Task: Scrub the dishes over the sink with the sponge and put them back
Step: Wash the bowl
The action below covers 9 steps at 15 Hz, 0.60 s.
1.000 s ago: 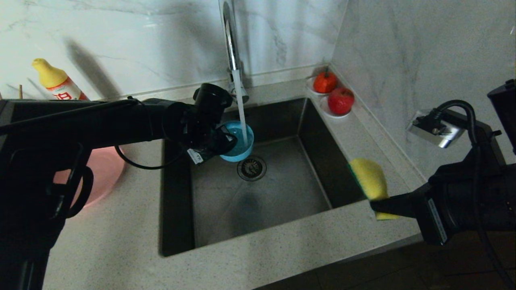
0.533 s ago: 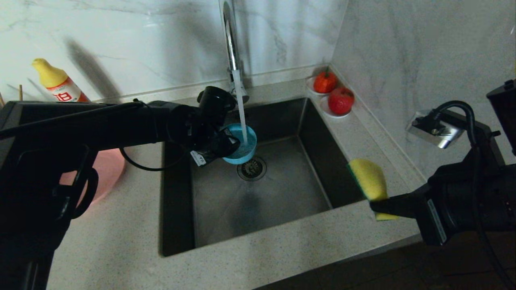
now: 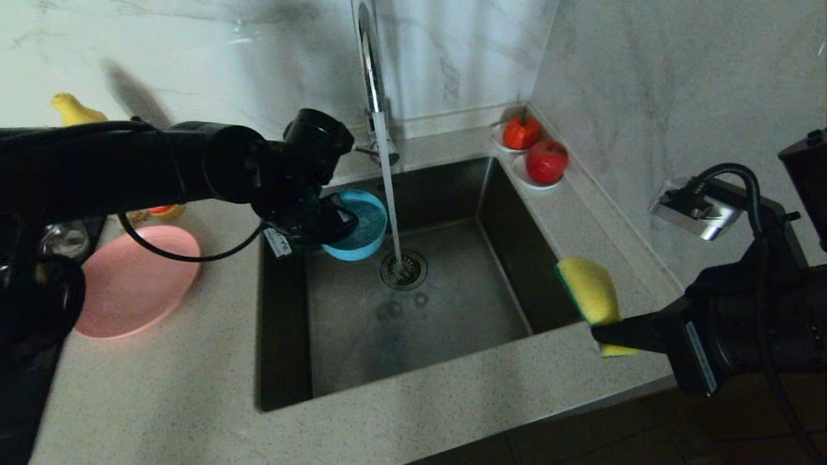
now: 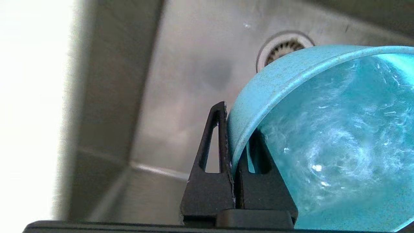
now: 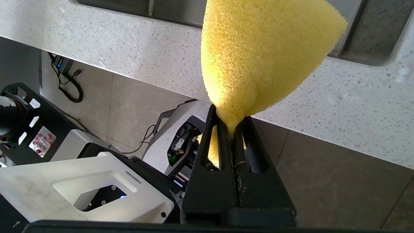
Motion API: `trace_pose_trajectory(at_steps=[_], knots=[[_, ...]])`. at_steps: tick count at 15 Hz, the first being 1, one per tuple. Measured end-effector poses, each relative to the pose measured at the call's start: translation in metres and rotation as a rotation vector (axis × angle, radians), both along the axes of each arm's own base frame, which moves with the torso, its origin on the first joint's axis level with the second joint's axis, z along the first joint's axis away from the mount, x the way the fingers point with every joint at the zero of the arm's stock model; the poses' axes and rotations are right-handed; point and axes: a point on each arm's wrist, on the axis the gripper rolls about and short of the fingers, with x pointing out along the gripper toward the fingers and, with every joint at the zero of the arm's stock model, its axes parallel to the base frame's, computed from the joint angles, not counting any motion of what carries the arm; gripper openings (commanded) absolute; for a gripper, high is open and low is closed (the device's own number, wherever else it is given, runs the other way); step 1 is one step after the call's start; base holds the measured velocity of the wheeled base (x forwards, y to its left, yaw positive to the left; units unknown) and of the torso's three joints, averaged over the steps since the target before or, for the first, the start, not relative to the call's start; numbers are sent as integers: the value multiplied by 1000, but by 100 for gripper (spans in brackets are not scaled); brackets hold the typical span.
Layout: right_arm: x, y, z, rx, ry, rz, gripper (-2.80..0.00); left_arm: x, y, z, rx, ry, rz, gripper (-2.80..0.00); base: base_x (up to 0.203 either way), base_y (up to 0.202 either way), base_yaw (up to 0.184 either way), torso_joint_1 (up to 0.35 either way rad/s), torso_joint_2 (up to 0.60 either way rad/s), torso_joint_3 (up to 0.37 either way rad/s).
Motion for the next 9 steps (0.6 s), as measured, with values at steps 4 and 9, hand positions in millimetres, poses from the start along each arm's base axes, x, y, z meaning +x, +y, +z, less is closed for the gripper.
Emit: trace_pose_trajectory(at_steps=[4, 9], knots=[[1, -1, -2, -5, 7, -7, -280, -24, 20, 37, 50, -86, 17, -280, 0, 0, 0, 0, 0, 0], [1, -1, -4, -10, 15, -7, -280, -39, 34, 73, 92, -232, -3, -280, 0, 0, 0, 0, 0, 0]])
